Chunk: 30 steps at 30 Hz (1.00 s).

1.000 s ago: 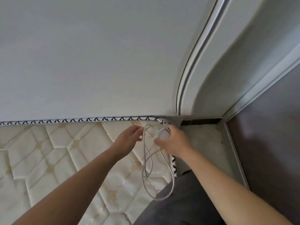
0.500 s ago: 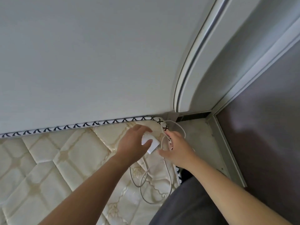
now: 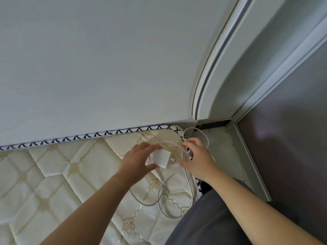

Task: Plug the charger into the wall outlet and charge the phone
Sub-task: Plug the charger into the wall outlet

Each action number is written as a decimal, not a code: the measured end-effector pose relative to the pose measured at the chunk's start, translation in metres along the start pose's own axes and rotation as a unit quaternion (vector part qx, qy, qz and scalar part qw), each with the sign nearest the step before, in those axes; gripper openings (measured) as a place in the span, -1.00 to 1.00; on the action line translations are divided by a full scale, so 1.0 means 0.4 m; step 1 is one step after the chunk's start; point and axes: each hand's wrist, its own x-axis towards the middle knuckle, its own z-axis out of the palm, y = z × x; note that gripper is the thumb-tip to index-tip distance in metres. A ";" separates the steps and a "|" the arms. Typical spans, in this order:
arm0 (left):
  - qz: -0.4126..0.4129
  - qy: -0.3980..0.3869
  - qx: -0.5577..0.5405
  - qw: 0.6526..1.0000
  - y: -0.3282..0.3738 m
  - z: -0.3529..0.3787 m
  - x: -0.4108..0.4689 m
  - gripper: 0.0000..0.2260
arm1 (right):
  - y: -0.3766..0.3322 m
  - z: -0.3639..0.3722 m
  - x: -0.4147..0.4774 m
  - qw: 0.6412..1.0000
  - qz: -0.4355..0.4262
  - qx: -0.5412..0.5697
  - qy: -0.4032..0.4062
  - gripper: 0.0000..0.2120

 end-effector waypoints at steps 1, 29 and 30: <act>-0.004 0.010 -0.006 1.000 0.000 0.000 -0.005 -0.46 | -0.001 0.004 -0.001 1.000 -0.004 -0.006 0.004 -0.43; -0.055 0.073 -0.332 0.939 0.222 -0.097 -0.032 -0.62 | -0.160 -0.128 -0.083 0.971 0.038 0.236 0.026 -0.81; -0.057 0.065 -0.330 0.940 0.229 -0.097 -0.027 -0.60 | -0.162 -0.136 -0.077 0.968 0.047 0.243 0.046 -0.82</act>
